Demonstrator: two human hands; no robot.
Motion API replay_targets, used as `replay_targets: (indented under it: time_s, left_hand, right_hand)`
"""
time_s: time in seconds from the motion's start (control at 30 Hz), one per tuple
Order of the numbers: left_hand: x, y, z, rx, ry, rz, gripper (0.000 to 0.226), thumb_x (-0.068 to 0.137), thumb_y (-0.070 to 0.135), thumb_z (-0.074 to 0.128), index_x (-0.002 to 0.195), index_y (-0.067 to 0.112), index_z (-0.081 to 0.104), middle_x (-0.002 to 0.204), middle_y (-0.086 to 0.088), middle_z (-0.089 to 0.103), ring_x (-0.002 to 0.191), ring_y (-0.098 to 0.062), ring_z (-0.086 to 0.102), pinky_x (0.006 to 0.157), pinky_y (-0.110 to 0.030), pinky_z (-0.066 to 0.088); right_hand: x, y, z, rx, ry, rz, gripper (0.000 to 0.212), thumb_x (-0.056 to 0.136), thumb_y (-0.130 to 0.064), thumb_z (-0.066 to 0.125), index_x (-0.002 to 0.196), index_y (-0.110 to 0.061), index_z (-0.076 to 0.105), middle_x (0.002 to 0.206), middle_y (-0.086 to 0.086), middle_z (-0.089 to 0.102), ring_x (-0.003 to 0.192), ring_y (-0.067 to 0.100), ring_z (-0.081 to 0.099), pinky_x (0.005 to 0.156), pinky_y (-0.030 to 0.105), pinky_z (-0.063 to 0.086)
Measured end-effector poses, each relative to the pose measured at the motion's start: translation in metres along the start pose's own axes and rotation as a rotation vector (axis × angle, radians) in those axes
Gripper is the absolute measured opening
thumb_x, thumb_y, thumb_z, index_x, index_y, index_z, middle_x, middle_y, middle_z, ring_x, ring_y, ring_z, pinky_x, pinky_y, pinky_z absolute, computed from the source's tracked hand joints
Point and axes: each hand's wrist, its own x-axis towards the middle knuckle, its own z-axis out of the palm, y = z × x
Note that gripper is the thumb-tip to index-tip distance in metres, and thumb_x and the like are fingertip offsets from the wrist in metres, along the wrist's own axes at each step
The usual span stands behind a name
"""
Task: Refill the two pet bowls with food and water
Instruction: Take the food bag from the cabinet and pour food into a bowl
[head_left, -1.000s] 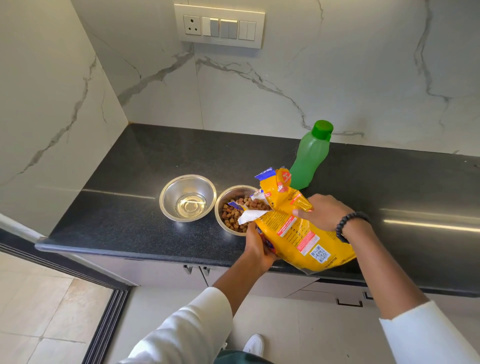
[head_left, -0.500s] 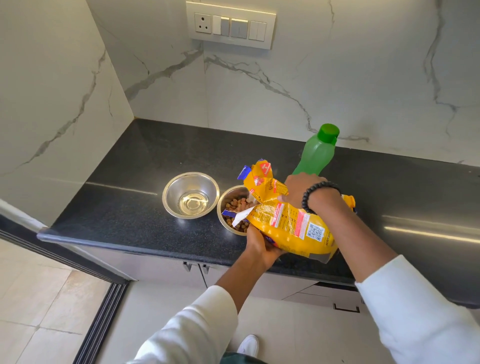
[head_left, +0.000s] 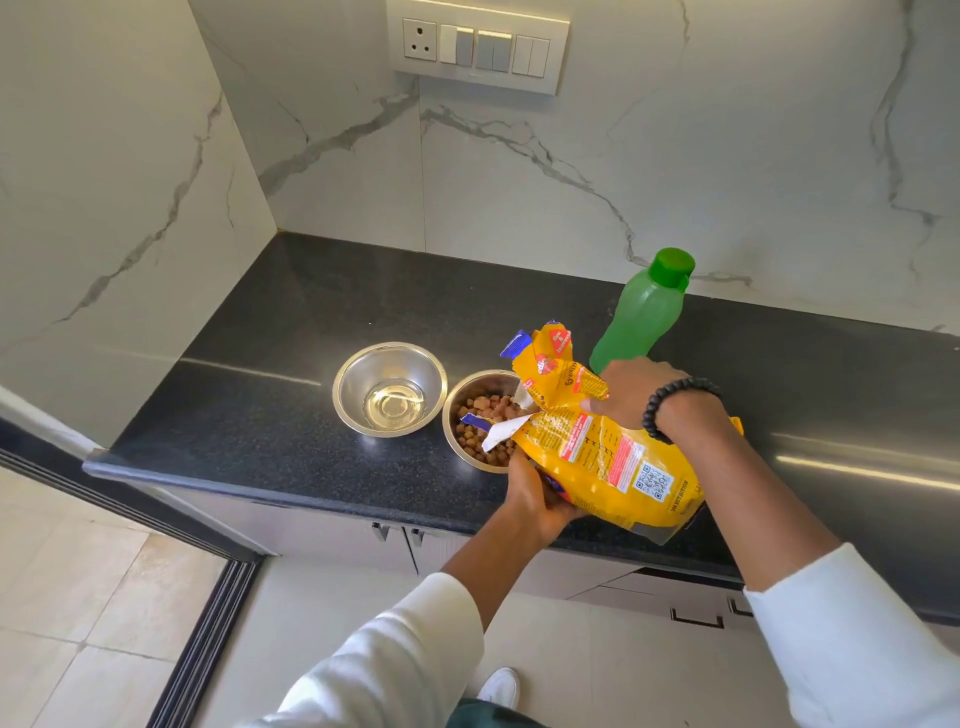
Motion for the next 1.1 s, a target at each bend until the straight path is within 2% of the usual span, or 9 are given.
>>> replay_targets:
  time_s: [0.2, 0.53, 0.63, 0.77, 0.87, 0.93, 1.03, 1.1]
  left_hand:
    - [0.004, -0.004, 0.003, -0.006, -0.027, -0.017, 0.060, 0.097, 0.065, 0.037, 0.122, 0.021, 0.069, 0.115, -0.014, 0.074, 0.099, -0.038, 0.072, 0.073, -0.058, 0.059]
    - [0.000, 0.003, 0.000, -0.003, -0.013, -0.004, 0.055, 0.096, 0.063, 0.042, 0.121, 0.023, 0.070, 0.117, -0.014, 0.073, 0.107, -0.039, 0.069, 0.079, -0.060, 0.058]
    - [-0.001, 0.004, -0.001, -0.007, -0.008, -0.019, 0.056, 0.096, 0.064, 0.040, 0.122, 0.023, 0.069, 0.115, -0.014, 0.074, 0.108, -0.039, 0.068, 0.081, -0.060, 0.057]
    - [-0.004, 0.002, -0.001, -0.007, -0.005, -0.028, 0.056, 0.097, 0.063, 0.039, 0.120, 0.022, 0.070, 0.114, -0.014, 0.074, 0.105, -0.040, 0.069, 0.077, -0.060, 0.058]
    - [-0.005, 0.000, -0.001, -0.012, -0.021, -0.043, 0.055, 0.098, 0.062, 0.039, 0.123, 0.022, 0.068, 0.115, -0.015, 0.074, 0.104, -0.040, 0.070, 0.075, -0.060, 0.058]
    - [-0.007, 0.001, 0.000, -0.012, -0.019, -0.039, 0.056, 0.098, 0.062, 0.038, 0.122, 0.022, 0.068, 0.113, -0.015, 0.074, 0.102, -0.039, 0.071, 0.073, -0.059, 0.059]
    - [-0.007, 0.002, 0.001, -0.010, -0.029, -0.039, 0.058, 0.096, 0.065, 0.038, 0.121, 0.023, 0.068, 0.112, -0.014, 0.075, 0.098, -0.038, 0.072, 0.072, -0.059, 0.059]
    - [-0.008, 0.002, 0.001, -0.005, -0.026, -0.029, 0.058, 0.096, 0.067, 0.037, 0.119, 0.023, 0.069, 0.111, -0.014, 0.075, 0.097, -0.038, 0.073, 0.071, -0.059, 0.059]
  right_hand:
    - [-0.003, -0.002, -0.006, -0.015, 0.047, 0.020, 0.050, 0.099, -0.052, 0.048, 0.119, -0.007, 0.060, 0.119, 0.015, 0.064, 0.105, 0.035, 0.063, 0.077, 0.038, 0.044]
    - [-0.001, -0.014, -0.008, -0.036, 0.058, -0.004, 0.048, 0.099, -0.048, 0.050, 0.116, -0.006, 0.064, 0.113, 0.013, 0.068, 0.098, 0.033, 0.066, 0.071, 0.036, 0.043]
    - [-0.001, -0.016, -0.007, -0.031, 0.052, -0.006, 0.048, 0.099, -0.049, 0.049, 0.119, -0.007, 0.062, 0.117, 0.013, 0.067, 0.101, 0.033, 0.065, 0.072, 0.036, 0.042]
    - [-0.001, -0.017, -0.007, -0.058, 0.052, 0.004, 0.042, 0.100, -0.043, 0.049, 0.112, -0.006, 0.066, 0.108, 0.012, 0.069, 0.089, 0.030, 0.066, 0.066, 0.034, 0.042]
    - [-0.001, -0.016, -0.008, -0.055, 0.043, 0.011, 0.043, 0.099, -0.047, 0.050, 0.109, -0.007, 0.065, 0.106, 0.011, 0.068, 0.078, 0.027, 0.057, 0.068, 0.035, 0.043]
    - [-0.001, -0.014, -0.009, -0.056, 0.041, 0.016, 0.045, 0.099, -0.049, 0.050, 0.107, -0.007, 0.062, 0.106, 0.011, 0.067, 0.078, 0.027, 0.054, 0.069, 0.036, 0.043]
    - [-0.002, -0.012, -0.009, -0.041, 0.045, 0.025, 0.042, 0.098, -0.050, 0.050, 0.094, -0.009, 0.058, 0.098, 0.011, 0.064, 0.076, 0.028, 0.053, 0.069, 0.036, 0.043]
    - [-0.003, -0.012, -0.009, -0.050, 0.053, 0.030, 0.042, 0.098, -0.049, 0.050, 0.096, -0.008, 0.061, 0.099, 0.010, 0.066, 0.075, 0.028, 0.054, 0.068, 0.036, 0.043]
